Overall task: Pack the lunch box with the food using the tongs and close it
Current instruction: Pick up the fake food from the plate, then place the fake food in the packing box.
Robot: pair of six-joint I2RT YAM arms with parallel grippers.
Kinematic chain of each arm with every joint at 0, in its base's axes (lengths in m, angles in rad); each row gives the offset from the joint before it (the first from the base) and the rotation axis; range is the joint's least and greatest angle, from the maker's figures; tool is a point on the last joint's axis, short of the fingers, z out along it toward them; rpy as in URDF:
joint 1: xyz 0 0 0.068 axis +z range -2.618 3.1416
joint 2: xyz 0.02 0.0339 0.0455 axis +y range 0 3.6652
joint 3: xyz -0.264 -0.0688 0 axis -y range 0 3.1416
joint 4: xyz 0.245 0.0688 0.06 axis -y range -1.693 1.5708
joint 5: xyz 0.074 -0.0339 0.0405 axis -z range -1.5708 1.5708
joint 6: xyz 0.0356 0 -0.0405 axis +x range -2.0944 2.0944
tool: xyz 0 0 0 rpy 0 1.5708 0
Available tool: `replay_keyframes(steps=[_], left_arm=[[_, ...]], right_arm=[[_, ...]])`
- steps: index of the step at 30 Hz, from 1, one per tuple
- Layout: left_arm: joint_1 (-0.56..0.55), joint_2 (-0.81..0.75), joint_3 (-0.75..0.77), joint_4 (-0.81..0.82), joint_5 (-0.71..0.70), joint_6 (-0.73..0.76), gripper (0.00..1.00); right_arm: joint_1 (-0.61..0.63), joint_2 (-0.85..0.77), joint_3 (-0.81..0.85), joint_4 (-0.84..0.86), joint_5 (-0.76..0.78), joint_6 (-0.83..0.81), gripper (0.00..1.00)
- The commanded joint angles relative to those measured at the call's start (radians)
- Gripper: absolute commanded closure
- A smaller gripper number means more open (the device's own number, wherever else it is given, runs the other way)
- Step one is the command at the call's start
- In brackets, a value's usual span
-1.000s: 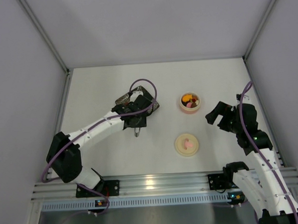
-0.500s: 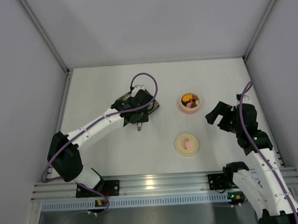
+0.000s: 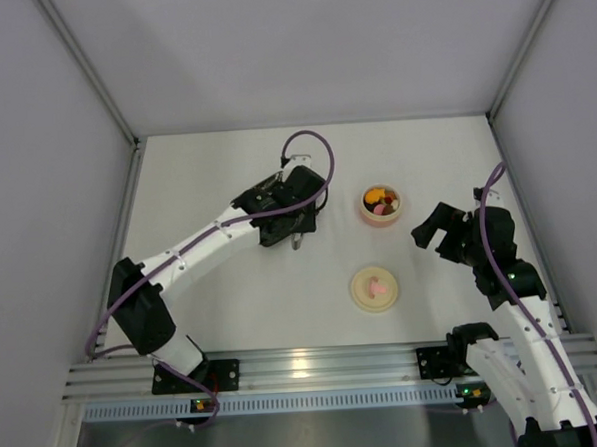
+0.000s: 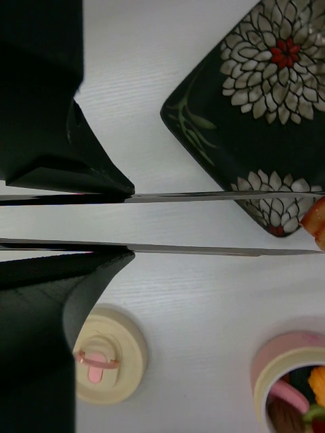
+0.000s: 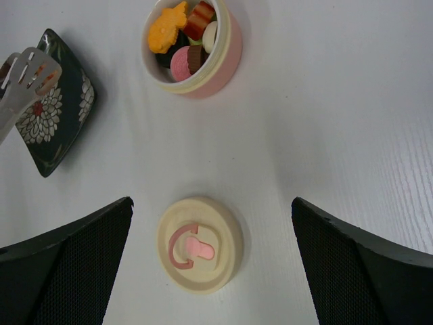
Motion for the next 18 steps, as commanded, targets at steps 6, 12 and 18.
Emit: replay_keyframes(steps=[6,12,18], left_arm=[[-0.126,0.142,0.224,0.008,-0.003,0.027,0.63],[-0.204,0.26,0.336,0.003,-0.006,0.03,0.62],[-0.233,0.321,0.411,0.003,0.006,0.036,0.62]], right_arm=[[-0.016,-0.001,0.006,0.038,0.007,0.0,0.0],[-0.016,0.0,0.015,0.033,0.012,-0.007,0.01],[-0.016,0.002,0.027,0.021,0.021,-0.016,0.01]])
